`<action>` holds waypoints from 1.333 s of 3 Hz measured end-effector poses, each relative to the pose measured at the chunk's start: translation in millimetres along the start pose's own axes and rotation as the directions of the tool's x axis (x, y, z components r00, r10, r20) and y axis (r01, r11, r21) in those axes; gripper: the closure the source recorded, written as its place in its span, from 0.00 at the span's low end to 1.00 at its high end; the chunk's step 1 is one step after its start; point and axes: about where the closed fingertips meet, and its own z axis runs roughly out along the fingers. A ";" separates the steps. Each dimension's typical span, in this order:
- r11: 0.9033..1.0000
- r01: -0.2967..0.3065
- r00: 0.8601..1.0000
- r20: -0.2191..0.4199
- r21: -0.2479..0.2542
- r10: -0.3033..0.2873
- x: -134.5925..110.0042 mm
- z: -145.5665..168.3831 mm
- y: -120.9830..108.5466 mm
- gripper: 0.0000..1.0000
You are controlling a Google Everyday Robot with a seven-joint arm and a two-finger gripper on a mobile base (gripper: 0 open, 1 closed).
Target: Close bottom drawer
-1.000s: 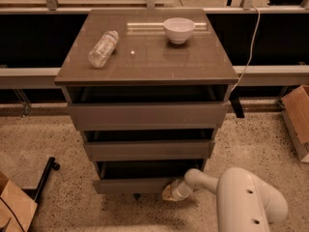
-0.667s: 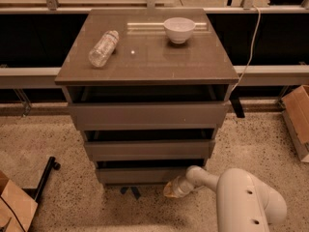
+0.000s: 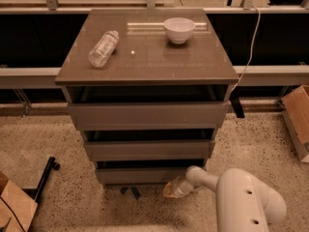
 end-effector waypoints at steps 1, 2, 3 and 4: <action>1.000 0.000 1.000 0.002 -0.005 0.000 -1.1 2.8 2.7 0.50; 1.000 0.000 1.000 0.004 -0.008 0.001 -1.8 4.6 4.4 0.27; 1.000 -0.001 1.000 0.005 -0.012 0.001 -2.6 6.6 6.4 0.04; 1.000 -0.001 1.000 0.006 -0.014 0.001 -3.0 7.5 7.4 0.00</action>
Offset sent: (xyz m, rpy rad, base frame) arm -0.0016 0.0015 -0.0014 0.0012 0.0028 0.0017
